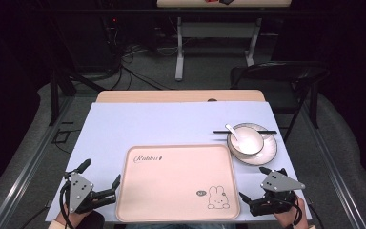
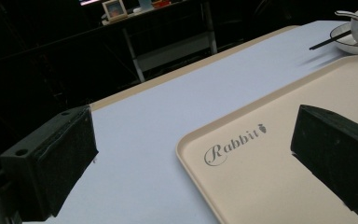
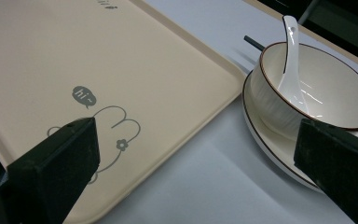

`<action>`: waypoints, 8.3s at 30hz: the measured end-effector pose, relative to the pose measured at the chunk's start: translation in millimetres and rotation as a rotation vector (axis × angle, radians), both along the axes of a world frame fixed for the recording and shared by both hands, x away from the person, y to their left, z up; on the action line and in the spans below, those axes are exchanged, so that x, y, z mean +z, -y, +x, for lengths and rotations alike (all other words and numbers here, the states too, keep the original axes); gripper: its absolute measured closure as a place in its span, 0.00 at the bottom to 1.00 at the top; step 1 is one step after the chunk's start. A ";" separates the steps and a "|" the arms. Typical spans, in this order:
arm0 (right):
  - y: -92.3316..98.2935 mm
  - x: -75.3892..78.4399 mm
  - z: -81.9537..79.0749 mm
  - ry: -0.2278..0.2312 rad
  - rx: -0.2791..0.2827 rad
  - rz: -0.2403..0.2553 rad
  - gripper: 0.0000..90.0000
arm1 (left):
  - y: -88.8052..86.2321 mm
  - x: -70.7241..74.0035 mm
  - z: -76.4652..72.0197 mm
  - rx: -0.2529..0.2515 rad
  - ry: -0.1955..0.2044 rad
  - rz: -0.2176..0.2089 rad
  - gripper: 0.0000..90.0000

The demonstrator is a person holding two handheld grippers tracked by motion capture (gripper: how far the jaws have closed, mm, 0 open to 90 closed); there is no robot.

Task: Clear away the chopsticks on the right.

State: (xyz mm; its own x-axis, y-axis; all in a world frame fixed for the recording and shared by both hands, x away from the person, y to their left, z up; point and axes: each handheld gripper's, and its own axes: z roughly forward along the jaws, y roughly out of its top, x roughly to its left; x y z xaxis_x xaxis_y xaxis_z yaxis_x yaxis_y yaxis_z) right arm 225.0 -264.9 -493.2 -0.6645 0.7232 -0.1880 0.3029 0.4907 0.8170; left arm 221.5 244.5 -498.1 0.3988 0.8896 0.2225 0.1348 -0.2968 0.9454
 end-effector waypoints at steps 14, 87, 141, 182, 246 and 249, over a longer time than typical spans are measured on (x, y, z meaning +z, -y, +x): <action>0.2 0.6 2.9 -0.016 -0.004 -0.024 0.00 | -1.3 0.1 -0.5 -0.081 -0.009 0.003 0.17; 62.2 60.5 244.8 -0.297 -0.025 -0.406 0.55 | -6.9 0.6 3.4 -0.072 -0.037 -0.117 0.02; 55.3 8.6 256.6 -0.386 0.161 -0.558 0.80 | -4.7 0.4 2.9 -0.070 -0.031 -0.099 0.02; 51.8 -9.1 266.2 -0.446 0.256 -0.592 0.95 | -5.4 0.3 3.0 -0.064 -0.029 -0.099 0.03; -34.0 55.3 110.0 -0.413 -0.118 -0.290 0.95 | -4.2 0.4 1.8 -0.065 -0.022 -0.091 0.03; -36.3 50.2 106.5 -0.432 -0.126 -0.265 0.95 | -4.4 0.4 1.5 -0.063 -0.018 -0.087 0.03</action>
